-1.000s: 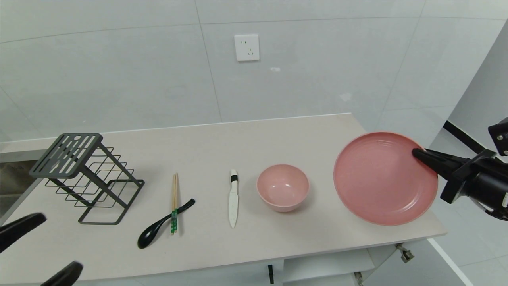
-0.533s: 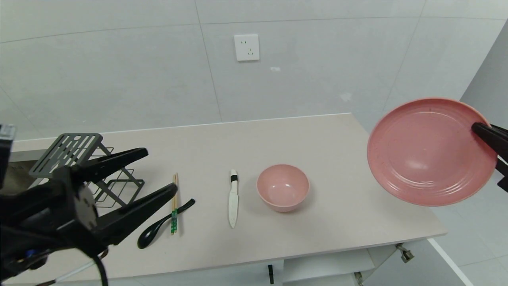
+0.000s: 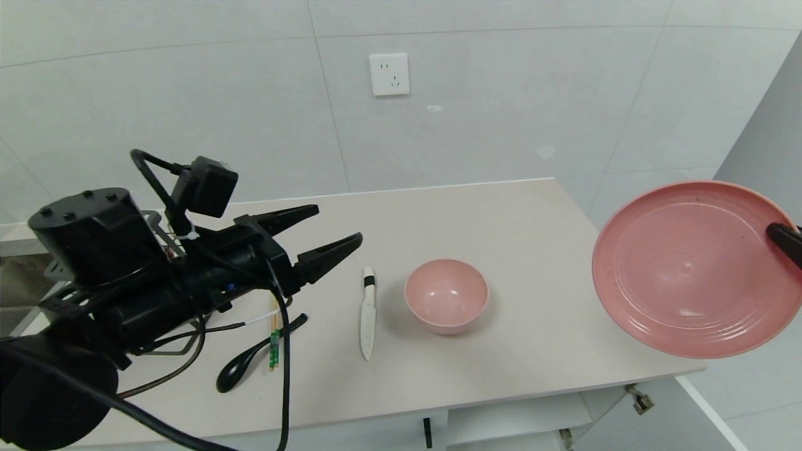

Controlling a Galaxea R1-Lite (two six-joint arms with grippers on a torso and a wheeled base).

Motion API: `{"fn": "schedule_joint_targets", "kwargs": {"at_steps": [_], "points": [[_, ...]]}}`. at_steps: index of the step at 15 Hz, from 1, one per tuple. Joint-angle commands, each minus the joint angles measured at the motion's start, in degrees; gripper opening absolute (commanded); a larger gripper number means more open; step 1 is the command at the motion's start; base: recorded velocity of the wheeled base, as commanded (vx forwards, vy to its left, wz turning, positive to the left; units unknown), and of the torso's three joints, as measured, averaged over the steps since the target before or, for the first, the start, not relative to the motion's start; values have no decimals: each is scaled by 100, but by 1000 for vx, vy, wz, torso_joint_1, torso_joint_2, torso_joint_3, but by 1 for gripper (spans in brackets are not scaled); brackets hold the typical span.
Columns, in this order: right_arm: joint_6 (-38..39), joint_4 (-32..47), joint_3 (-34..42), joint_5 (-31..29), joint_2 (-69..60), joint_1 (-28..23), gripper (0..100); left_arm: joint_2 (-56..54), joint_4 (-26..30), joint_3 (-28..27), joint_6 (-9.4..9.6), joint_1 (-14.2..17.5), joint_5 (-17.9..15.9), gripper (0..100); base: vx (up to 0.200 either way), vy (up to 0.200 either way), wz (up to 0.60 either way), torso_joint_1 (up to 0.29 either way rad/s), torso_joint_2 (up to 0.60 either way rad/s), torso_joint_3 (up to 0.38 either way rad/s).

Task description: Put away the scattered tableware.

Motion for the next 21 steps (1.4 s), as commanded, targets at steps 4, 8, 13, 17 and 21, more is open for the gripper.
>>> {"fn": "schedule_joint_targets", "kwargs": {"at_steps": [4, 8, 13, 17, 21], "points": [[1, -2, 16, 1, -88, -7, 0, 612, 1079, -429, -202, -103, 294, 100, 0, 0, 0, 0, 0, 0], [1, -2, 34, 1, -88, -7, 0, 1175, 1580, -938, -202, -586, 1050, 100, 0, 0, 0, 0, 0, 0], [-8, -2, 51, 1, -79, -7, 0, 1983, 1633, -1378, -193, -1175, 1735, 100, 0, 0, 0, 0, 0, 0], [-8, -2, 51, 1, -70, 2, 0, 2502, 1633, -1782, -193, -1210, 2060, 100, 0, 0, 0, 0, 0, 0], [-16, -2, 78, 1, -61, 11, 0, 2739, 1615, -2011, -202, -1193, 2227, 100, 0, 0, 0, 0, 0, 0]]}}
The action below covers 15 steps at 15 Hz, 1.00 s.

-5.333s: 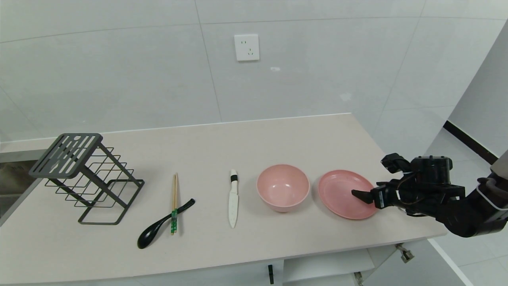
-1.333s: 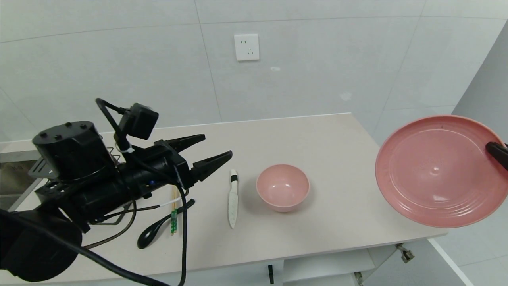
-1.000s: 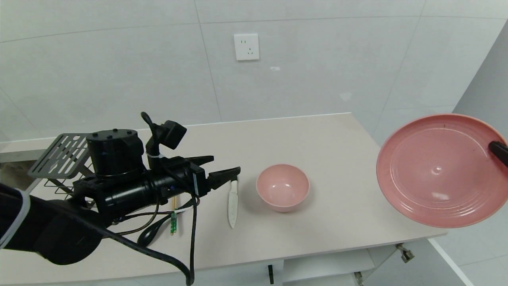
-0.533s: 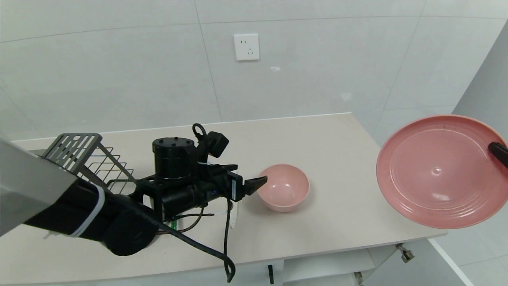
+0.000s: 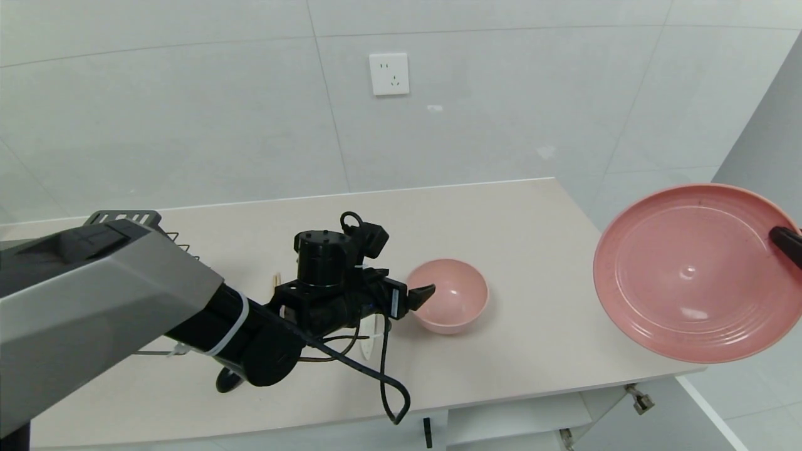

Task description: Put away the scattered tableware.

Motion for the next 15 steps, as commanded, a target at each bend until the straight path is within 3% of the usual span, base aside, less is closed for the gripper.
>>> {"fn": "schedule_joint_targets", "kwargs": {"at_steps": [1, 15], "points": [[-3, -4, 16, 4, 24, 0, 0, 196, 17, -211, -6, 32, 55, 100, 0, 0, 0, 0, 0, 0], [-3, -4, 7, 4, 33, 0, 0, 916, 26, -738, -111, 111, 11, 100, 0, 0, 0, 0, 0, 0]]}}
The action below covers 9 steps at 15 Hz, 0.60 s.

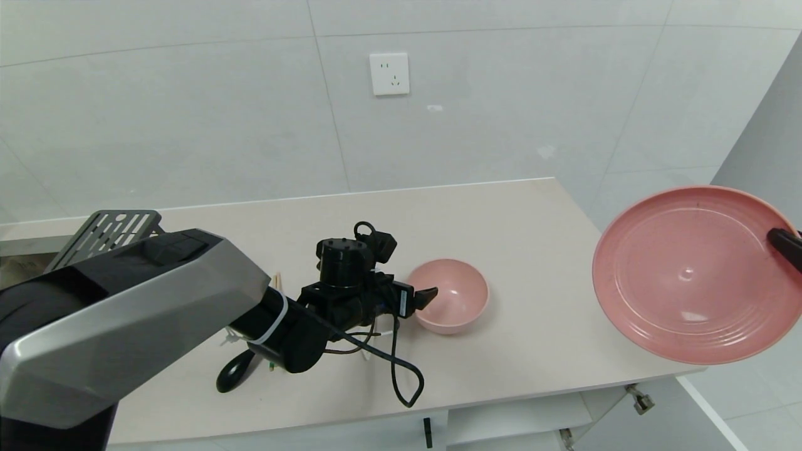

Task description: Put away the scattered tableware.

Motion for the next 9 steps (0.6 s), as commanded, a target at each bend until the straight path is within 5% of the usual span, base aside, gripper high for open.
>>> {"fn": "schedule_joint_targets", "kwargs": {"at_steps": [1, 5, 6, 9], "points": [[-2, -4, -5, 1, 13, 0, 0, 71, -1, -19, -8, 4, 0, 100, 0, 0, 0, 0, 0, 0], [-2, -4, -5, 1, 13, 0, 0, 141, -1, -27, -8, 4, -79, 100, 0, 0, 0, 0, 0, 0], [-2, -4, -5, 1, 13, 0, 0, 168, -9, -19, -8, 4, -79, 0, 0, 0, 0, 0, 0, 0], [-2, -4, -14, 1, 5, 0, 0, 124, -45, 25, -8, 4, -70, 0, 0, 0, 0, 0, 0, 0]]}}
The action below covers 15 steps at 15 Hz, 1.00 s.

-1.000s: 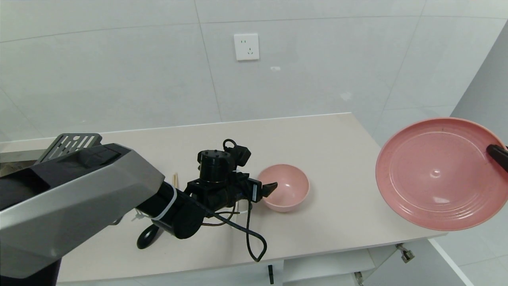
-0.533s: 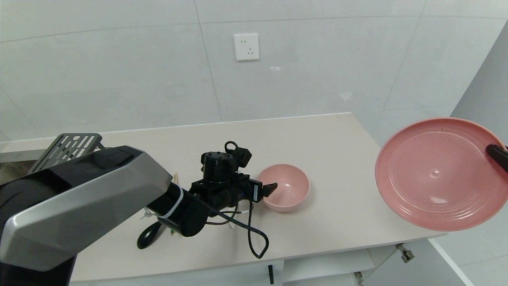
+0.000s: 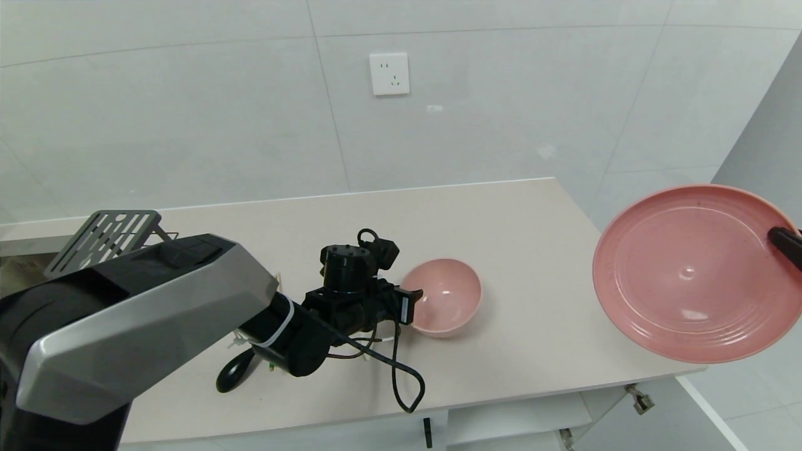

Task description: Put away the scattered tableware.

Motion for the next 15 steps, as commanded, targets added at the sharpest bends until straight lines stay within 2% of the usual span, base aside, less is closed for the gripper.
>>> {"fn": "schedule_joint_targets", "kwargs": {"at_steps": [1, 7, 11, 12, 15], "points": [[-2, -4, -2, 1, 5, 0, 0, -128, -58, 13, 7, 24, 6, 0, 0, 0, 0, 0, 0, 0], [-2, -4, -11, 1, -4, 0, 0, -1666, -119, 110, 42, 261, -126, 0, 0, 0, 0, 0, 0, 0], [-2, -4, -19, 1, -13, 0, 0, -2598, -119, 831, 42, 261, -126, 0, 0, 0, 0, 0, 0, 0], [-2, -4, -28, 1, -13, 0, 0, -2967, -137, 1279, 60, 261, -82, 0, 0, 0, 0, 0, 0, 0], [7, -4, -28, 1, -22, 0, 0, -3705, -339, 2351, 332, 261, -3, 0, 0, 0, 0, 0, 0, 0]]}}
